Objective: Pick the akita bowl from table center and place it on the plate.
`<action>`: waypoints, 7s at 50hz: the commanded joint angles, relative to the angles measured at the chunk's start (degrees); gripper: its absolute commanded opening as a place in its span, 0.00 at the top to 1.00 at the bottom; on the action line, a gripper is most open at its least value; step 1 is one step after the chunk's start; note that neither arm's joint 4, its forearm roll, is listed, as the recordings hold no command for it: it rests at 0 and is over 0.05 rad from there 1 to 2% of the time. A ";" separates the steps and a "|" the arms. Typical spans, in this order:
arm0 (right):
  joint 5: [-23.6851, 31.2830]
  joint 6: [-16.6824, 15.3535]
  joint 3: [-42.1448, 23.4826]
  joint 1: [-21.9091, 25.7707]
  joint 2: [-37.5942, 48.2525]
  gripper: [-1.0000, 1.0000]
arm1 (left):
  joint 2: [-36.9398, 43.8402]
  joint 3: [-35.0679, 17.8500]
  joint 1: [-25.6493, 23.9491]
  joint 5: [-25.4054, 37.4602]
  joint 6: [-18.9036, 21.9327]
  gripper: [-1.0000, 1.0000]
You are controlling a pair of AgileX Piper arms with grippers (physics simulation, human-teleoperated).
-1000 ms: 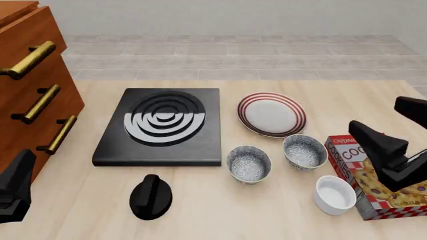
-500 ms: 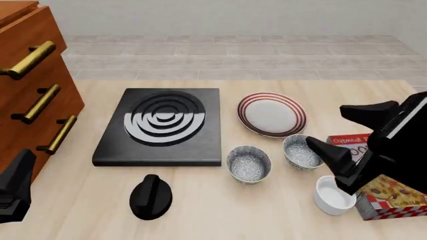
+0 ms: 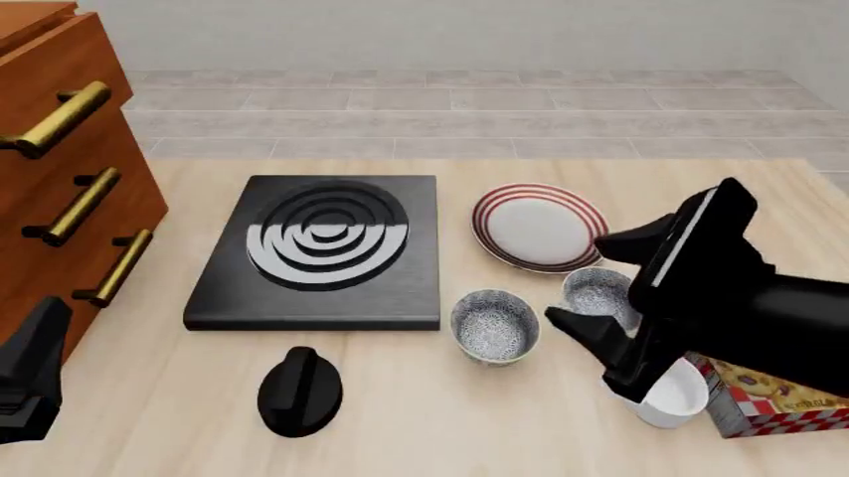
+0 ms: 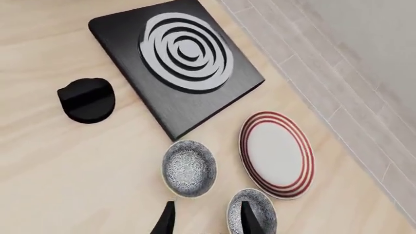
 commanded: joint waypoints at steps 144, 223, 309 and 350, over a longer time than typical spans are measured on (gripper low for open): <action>-17.50 -23.29 -2.24 1.01 43.19 0.00 | -0.01 0.00 0.01 0.00 0.01 0.00; -5.87 -21.88 -8.57 2.84 32.88 1.00 | 0.03 0.00 0.00 0.00 0.01 0.00; -10.82 0.42 -24.04 -12.01 40.49 1.00 | -0.02 0.00 -0.01 0.00 0.00 0.00; -8.89 -1.08 -30.45 -15.91 48.84 1.00 | -0.02 0.00 -0.01 0.00 0.00 0.00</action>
